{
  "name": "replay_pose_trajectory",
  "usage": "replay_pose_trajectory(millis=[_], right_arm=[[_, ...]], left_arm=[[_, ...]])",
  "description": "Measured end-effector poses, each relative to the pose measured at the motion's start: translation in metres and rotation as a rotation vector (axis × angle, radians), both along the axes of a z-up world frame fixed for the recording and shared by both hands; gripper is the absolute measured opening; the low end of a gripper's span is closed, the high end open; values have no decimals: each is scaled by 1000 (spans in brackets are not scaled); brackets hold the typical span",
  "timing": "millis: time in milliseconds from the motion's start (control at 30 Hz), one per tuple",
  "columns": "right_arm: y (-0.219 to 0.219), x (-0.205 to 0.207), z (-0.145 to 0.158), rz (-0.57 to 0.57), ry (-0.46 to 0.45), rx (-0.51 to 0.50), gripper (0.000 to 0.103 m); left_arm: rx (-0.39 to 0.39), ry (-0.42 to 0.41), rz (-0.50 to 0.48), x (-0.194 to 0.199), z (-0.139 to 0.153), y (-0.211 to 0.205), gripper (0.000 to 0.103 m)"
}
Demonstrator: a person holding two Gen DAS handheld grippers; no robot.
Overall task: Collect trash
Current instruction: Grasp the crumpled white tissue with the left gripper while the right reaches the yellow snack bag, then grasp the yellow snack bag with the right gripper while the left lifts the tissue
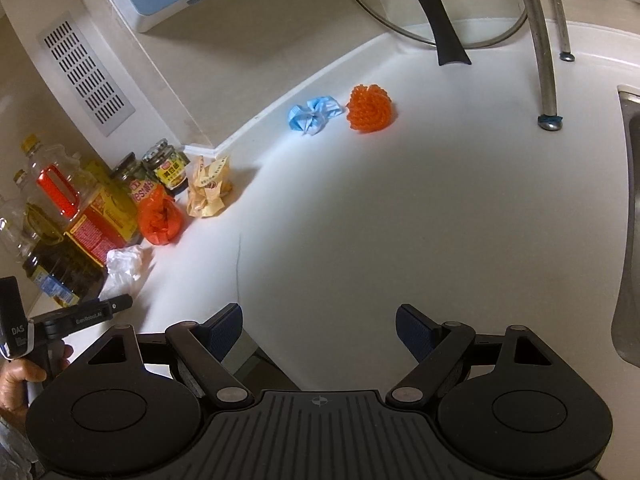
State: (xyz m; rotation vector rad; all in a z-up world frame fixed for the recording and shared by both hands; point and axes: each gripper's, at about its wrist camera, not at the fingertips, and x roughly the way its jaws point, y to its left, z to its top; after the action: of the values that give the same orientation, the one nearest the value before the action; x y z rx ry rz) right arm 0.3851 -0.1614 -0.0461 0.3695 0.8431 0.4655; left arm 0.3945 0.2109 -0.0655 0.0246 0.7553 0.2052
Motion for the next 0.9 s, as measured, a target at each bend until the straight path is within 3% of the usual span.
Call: replay_pose_trajectory(millis=[67,267,567,900], right_arm=[[2,1,0,0,-2,-2,84],[13,6,0,16,-7,-5,84],[31,14,3,54,-31,-11,84],[56,34,14,112,-100,-36,84]], left_arm=[[-7,2,-2,-1,-1,3,32],[7,-19,-39,-11,2,1,21],[-37,-72,-29,-43,23,3,19],[-126,-123,93,-81,47,27,19]])
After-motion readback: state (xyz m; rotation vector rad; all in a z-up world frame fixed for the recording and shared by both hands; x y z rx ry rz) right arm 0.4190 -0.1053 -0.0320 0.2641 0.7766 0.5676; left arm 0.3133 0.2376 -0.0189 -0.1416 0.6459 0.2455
